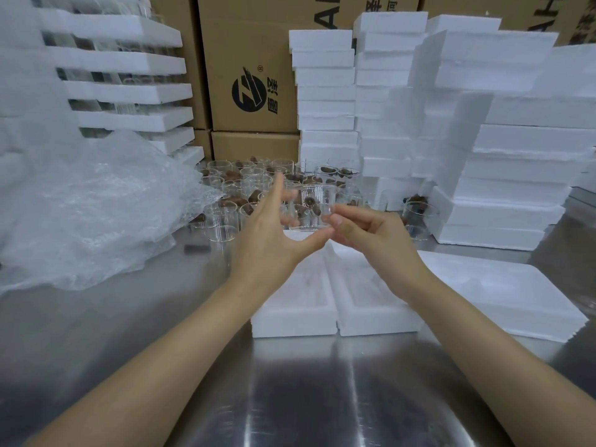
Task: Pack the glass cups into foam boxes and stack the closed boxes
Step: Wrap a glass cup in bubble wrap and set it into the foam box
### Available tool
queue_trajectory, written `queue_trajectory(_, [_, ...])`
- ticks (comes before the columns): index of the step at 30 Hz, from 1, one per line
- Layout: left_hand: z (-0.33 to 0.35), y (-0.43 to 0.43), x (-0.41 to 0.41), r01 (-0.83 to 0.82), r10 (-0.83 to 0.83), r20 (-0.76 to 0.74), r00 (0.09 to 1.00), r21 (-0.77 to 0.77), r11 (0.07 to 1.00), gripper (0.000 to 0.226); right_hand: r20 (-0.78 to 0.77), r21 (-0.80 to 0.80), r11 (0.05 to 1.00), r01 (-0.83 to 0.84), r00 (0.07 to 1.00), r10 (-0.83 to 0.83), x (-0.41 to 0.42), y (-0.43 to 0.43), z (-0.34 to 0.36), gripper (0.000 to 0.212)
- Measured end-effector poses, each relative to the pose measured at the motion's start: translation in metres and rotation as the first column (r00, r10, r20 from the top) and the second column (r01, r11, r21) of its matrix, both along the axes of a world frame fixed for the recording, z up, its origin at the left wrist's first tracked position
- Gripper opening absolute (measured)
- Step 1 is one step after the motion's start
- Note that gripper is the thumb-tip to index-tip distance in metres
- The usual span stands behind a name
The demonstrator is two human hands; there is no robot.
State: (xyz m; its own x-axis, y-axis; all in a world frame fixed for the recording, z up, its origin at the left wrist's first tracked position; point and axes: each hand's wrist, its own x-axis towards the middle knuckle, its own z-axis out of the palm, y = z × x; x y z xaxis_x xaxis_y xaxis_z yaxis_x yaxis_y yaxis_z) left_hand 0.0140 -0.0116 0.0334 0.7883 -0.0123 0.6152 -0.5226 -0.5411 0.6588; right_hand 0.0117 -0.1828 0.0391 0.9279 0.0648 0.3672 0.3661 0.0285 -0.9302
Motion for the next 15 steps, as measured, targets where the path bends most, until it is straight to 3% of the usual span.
queue_trajectory(4, [0.000, 0.001, -0.001, -0.027, 0.027, 0.010, 1.000, 0.010, 1.000, 0.105, -0.027, -0.039, 0.999, -0.015, 1.000, 0.014, -0.001, 0.001, 0.001, 0.028])
queue_trajectory(8, [0.003, -0.002, -0.006, -0.105, 0.090, 0.140, 0.986, 0.106, 0.989, 0.090, -0.073, -0.110, 0.990, -0.086, 0.994, 0.079, -0.006, 0.006, 0.006, 0.027])
queue_trajectory(11, [0.005, -0.002, -0.008, -0.135, 0.082, 0.267, 0.960, 0.189, 0.973, 0.085, -0.100, -0.051, 0.990, -0.129, 0.987, 0.123, -0.009, 0.011, 0.007, 0.041])
queue_trajectory(15, [0.008, -0.004, -0.010, -0.156, 0.018, 0.442, 0.897, 0.278, 0.948, 0.081, -0.090, 0.062, 0.988, -0.143, 0.985, 0.149, -0.013, 0.018, 0.007, 0.035])
